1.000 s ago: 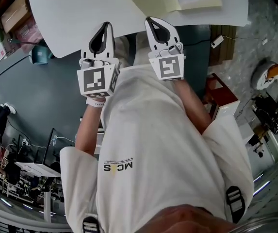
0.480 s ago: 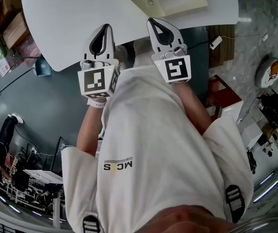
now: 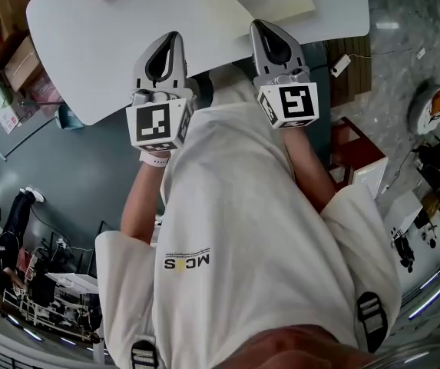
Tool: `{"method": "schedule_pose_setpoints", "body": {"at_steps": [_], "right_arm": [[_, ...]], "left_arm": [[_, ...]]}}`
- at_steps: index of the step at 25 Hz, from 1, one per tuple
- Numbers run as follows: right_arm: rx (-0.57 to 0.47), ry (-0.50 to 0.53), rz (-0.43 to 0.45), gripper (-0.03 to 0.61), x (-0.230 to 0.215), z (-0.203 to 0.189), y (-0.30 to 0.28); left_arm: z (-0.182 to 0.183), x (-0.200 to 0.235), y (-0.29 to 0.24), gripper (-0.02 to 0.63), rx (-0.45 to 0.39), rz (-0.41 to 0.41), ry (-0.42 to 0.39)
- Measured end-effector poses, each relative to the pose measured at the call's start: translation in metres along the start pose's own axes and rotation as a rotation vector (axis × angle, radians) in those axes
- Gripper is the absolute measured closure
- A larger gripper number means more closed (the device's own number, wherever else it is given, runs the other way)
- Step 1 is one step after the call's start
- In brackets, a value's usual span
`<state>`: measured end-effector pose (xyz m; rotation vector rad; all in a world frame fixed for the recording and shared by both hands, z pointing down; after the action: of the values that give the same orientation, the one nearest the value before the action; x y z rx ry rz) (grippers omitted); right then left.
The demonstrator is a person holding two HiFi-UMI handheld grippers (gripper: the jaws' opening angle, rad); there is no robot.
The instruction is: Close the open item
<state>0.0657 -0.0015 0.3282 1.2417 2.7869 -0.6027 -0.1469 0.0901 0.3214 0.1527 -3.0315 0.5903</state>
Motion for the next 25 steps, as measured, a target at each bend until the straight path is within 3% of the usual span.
{"method": "schedule_pose_setpoints", "body": {"at_steps": [11, 25], "right_arm": [[-0.015, -0.059, -0.110, 0.560, -0.065, 0.001, 0.004], [0.019, -0.102, -0.186, 0.554, -0.127, -0.011, 0.004]], "left_arm": [[0.005, -0.017, -0.045, 0.588, 0.047, -0.055, -0.040], [0.014, -0.056, -0.105, 0.588, 0.101, -0.147, -0.066]]}}
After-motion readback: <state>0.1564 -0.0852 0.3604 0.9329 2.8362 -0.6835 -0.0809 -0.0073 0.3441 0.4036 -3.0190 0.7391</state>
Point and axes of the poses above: the fingertips, and each gripper's own axes: y backward along the fingers, x to its left, z out of its top, the point moved 10 cm from there along y, backward along the fingers, and after that the axes turned 7 degrees about -y, right-handed, at the moved point
